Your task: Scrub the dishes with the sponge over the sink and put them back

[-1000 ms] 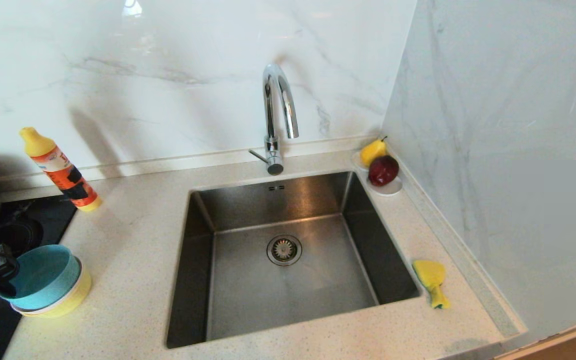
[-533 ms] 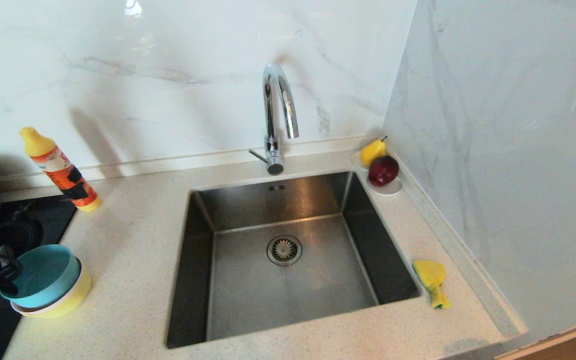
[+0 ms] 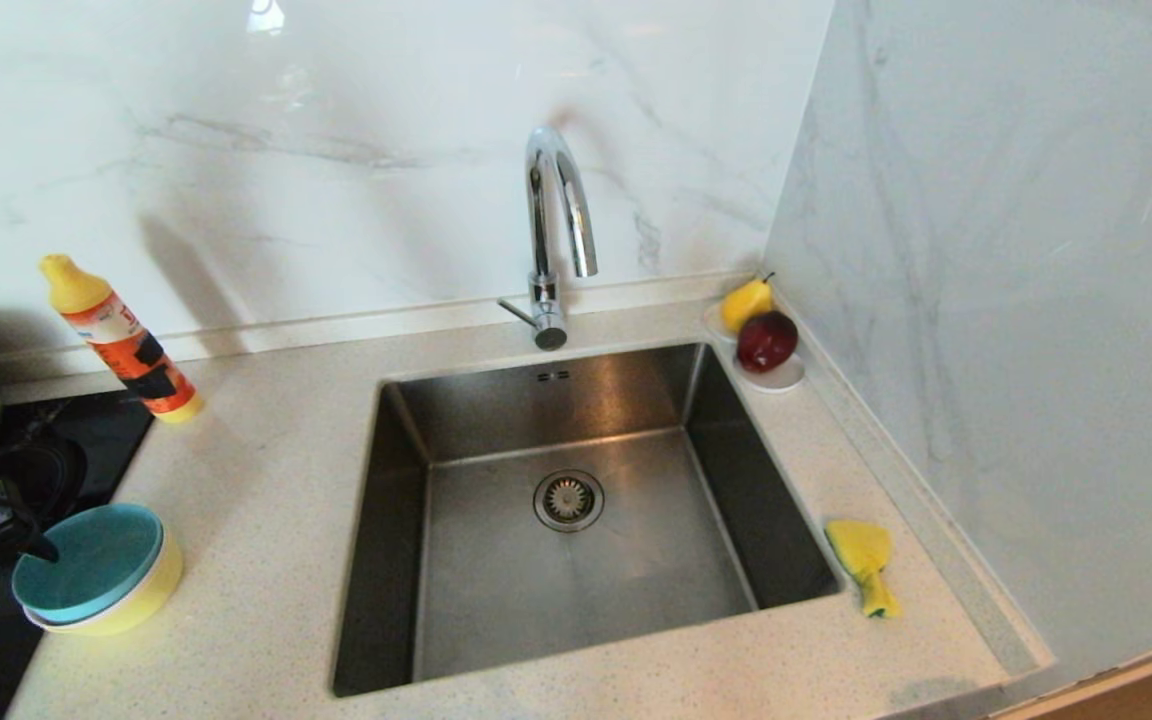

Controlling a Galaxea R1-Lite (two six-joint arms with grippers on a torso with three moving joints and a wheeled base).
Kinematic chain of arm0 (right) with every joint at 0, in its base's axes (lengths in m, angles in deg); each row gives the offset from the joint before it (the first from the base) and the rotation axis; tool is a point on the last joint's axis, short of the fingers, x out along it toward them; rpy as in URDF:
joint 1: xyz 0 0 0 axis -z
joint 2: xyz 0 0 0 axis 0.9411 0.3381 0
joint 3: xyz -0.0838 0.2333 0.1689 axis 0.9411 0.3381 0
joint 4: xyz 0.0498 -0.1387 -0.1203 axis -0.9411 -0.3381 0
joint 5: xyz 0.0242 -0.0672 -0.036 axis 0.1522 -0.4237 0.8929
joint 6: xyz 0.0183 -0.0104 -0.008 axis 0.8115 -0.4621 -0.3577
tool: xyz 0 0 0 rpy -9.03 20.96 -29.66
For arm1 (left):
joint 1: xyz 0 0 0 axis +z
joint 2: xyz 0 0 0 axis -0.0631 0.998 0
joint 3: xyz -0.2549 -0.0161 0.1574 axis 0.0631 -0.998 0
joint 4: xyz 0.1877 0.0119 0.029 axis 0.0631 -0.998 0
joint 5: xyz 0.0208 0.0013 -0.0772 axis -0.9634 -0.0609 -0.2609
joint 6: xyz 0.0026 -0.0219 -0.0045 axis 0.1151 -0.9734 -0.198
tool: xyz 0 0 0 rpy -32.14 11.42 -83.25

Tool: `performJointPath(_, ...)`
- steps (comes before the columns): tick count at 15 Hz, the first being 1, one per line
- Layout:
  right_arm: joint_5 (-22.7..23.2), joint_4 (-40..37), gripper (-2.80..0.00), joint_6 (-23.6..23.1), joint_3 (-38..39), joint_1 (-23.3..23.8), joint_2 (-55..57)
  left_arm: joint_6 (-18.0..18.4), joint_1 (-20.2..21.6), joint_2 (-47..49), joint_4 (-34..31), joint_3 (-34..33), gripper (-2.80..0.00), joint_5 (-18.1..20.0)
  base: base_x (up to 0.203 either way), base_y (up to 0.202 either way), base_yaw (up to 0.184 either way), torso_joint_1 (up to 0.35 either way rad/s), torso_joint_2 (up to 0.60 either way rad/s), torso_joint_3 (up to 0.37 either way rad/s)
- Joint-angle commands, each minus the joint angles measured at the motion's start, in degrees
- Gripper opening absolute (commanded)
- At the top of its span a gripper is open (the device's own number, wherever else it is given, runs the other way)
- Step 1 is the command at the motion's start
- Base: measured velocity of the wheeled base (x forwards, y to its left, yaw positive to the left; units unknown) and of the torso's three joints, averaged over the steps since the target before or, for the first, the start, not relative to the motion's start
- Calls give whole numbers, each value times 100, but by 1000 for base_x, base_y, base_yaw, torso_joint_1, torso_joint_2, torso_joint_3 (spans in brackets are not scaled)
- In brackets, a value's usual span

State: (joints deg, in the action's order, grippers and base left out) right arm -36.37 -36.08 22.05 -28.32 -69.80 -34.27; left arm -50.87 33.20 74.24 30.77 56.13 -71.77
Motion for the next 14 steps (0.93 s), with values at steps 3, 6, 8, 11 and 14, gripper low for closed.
performJointPath(3,2,-1,-280,-3,0,0,9,-23,1,-443,5,504,0,494,0,0,0,0,0,0)
performJointPath(6,2,-1,-280,-3,0,0,9,21,-218,-451,14,1129,0,521,0,0,0,0,0,0)
performJointPath(8,2,-1,-280,-3,0,0,9,193,-502,-293,52,1550,-280,498,0,0,0,0,0,0)
performJointPath(11,2,-1,-280,-3,0,0,9,527,-1001,-154,273,1974,-280,496,0,0,0,0,0,0)
performJointPath(14,2,-1,-280,-3,0,0,9,977,-1639,-19,840,2219,-280,495,0,0,0,0,0,0)
